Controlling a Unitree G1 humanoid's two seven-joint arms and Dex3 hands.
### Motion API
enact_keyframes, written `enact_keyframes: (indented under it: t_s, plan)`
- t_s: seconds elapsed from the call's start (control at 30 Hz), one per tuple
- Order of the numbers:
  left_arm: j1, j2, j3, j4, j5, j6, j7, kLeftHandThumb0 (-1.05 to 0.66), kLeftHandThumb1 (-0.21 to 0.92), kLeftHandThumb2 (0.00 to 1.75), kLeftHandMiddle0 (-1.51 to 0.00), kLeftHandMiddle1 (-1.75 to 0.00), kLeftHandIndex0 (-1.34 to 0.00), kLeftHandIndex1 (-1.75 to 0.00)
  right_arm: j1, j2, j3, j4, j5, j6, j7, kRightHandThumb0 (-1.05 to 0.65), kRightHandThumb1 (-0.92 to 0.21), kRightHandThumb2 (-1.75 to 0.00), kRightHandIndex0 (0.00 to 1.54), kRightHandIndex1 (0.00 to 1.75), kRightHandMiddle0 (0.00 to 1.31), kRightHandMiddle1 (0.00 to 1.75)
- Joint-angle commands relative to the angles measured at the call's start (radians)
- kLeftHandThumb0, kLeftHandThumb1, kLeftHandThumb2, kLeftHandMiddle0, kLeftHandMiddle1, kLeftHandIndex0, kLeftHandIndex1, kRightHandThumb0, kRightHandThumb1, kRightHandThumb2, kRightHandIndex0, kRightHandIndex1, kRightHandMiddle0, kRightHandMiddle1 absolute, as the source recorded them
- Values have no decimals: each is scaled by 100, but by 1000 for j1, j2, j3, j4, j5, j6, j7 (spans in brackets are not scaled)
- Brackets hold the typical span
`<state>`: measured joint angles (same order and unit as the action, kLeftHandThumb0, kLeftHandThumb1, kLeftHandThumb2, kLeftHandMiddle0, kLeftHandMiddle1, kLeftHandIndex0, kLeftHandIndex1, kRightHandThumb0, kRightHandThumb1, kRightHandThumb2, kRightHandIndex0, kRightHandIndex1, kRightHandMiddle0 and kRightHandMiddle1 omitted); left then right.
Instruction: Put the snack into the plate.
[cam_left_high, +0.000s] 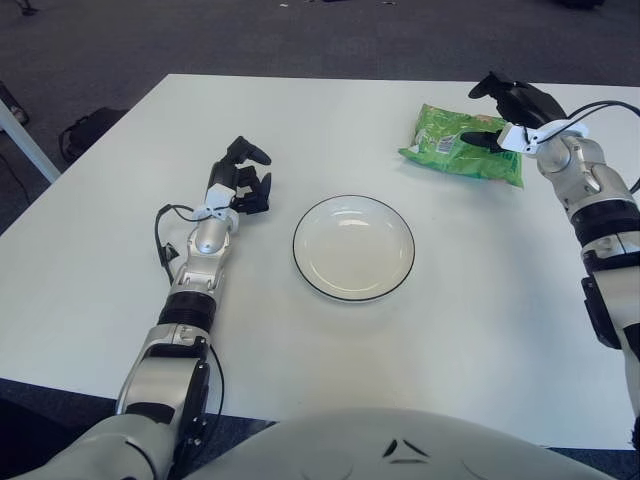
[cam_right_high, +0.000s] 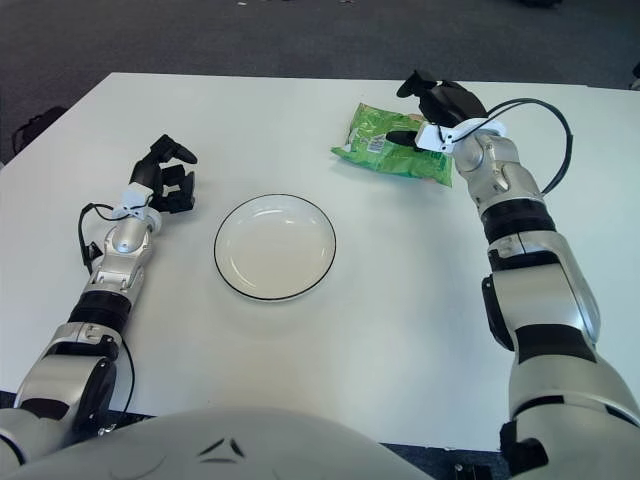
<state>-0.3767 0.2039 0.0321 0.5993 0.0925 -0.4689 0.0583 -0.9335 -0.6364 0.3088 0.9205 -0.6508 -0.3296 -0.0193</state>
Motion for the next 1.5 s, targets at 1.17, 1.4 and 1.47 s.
enact_keyframes:
  t_s: [1.17,1.4,1.47]
  plan:
    - [160,-19,-31,64,69,1,57,-43,48,110,-105,-175,-48,-175,-139,178,259,408,-122,52,95,-105,-92,-99,0,0,0,0]
    - [162,-17,-31,66,82,-4,76,-43,49,110,-105,-175,-48,-175,-145,198,284,419,-129,113,210,-105,-92,-106,0,0,0,0]
    - [162,-19,-29,67,78,-8,76,-43,48,111,-106,-175,-48,-175,-144,204,294,418,-134,132,234,-105,-92,-107,0,0,0,0]
